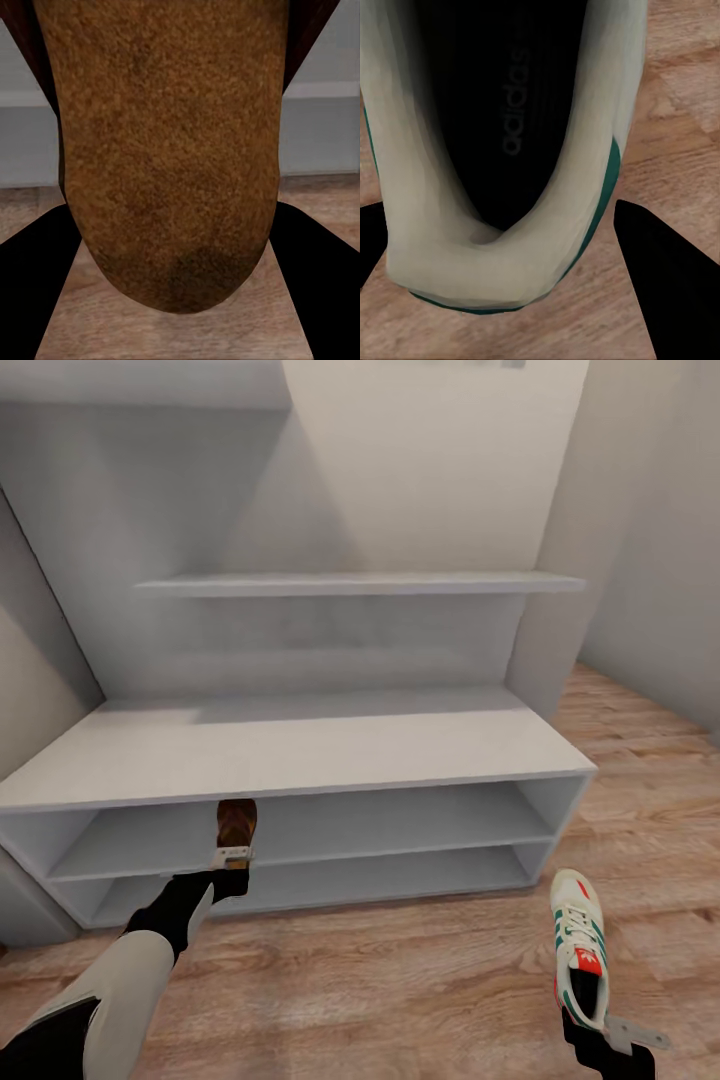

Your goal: Pick up the two gym shoes and the two sandals from the corridor floor and place them onto the hallstand (shoe rack) in the corridor, making sure they are on the rack and not on the floor. Arrange them so the two gym shoes are next to each other and the two sandals are next to each other.

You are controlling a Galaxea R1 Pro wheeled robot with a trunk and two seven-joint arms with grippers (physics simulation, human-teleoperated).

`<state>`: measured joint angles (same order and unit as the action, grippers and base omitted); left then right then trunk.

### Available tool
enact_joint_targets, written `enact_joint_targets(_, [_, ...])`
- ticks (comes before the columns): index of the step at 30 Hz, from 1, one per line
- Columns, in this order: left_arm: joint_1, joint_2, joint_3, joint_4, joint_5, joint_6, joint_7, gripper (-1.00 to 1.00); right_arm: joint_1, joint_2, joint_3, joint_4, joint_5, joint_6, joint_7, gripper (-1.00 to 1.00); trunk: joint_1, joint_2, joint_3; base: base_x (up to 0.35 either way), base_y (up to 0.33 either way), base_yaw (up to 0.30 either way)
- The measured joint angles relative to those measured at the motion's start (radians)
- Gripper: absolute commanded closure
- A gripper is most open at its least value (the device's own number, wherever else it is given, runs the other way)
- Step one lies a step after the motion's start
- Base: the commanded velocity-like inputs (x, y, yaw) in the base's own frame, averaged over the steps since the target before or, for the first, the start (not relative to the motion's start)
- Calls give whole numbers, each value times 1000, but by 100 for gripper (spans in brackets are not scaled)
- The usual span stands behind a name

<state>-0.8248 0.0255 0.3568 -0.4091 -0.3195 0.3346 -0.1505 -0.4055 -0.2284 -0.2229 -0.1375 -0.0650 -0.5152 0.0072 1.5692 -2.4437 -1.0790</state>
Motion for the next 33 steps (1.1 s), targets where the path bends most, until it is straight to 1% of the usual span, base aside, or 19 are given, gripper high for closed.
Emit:
enact_joint_targets(10, [0,0,0,0,0,0,0,100,1,0,-1,0,0,0,0,100,0,0,0,56,0,0])
enact_joint_targets(18, [0,0,0,0,0,0,0,100,1,0,0,0,0,0,0,100,0,0,0,221,0,0])
enact_joint_targets(27, [0,0,0,0,0,0,0,100,1,0,0,0,0,0,0,100,0,0,0,60,0,0])
enact_joint_targets(33, [0,1,0,0,0,-1,0,100,1,0,0,0,0,0,0,100,0,0,0,222,0,0])
